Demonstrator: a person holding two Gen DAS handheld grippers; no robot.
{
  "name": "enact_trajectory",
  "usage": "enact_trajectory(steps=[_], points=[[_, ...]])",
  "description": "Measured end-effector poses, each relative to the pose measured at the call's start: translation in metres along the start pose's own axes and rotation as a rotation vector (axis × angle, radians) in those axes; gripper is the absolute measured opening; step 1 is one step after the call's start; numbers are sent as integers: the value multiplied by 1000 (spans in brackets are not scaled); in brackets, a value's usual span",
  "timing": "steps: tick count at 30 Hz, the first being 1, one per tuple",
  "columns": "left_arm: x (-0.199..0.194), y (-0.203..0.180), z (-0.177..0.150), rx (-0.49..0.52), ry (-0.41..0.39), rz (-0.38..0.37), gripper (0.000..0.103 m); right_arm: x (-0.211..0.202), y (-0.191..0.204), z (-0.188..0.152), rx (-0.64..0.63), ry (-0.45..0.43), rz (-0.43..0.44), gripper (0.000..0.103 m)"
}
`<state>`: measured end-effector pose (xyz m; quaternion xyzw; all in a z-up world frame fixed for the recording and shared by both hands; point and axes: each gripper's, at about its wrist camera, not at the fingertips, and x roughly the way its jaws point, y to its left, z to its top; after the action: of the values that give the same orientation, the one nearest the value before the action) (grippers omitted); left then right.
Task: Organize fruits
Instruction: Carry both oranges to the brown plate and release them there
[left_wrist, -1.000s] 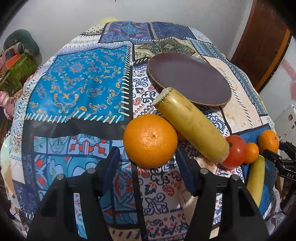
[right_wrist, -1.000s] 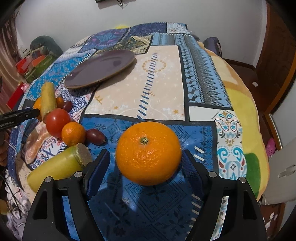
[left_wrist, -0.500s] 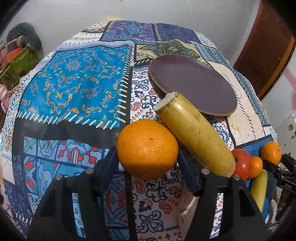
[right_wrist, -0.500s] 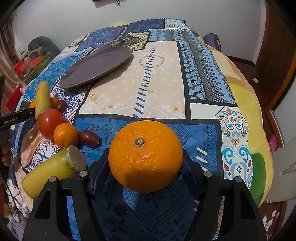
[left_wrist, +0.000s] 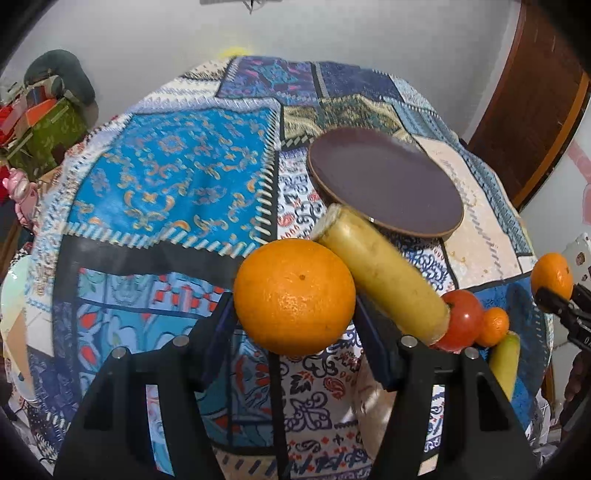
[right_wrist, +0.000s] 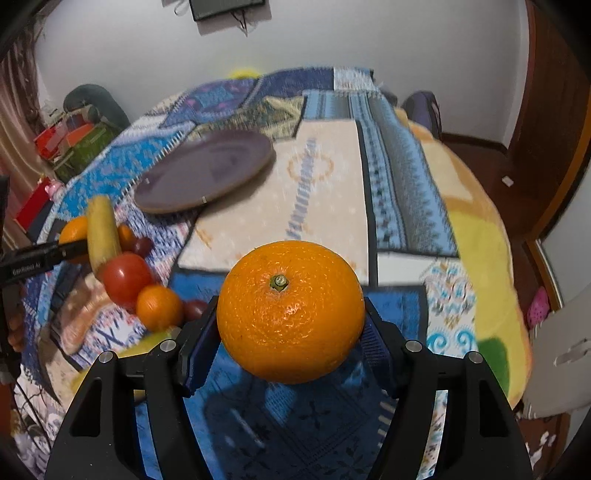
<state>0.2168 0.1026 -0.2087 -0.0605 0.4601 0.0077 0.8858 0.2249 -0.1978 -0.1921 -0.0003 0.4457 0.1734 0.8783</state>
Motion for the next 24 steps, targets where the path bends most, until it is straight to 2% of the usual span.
enact_trajectory(steps=[15,24], points=[[-70,-18,38,41,-183,-2,63,-42,21,64,-98,-221,-3,67],[-77,-34,68,64,-244,-14,63,-46,37,93,-126,-306,33,67]])
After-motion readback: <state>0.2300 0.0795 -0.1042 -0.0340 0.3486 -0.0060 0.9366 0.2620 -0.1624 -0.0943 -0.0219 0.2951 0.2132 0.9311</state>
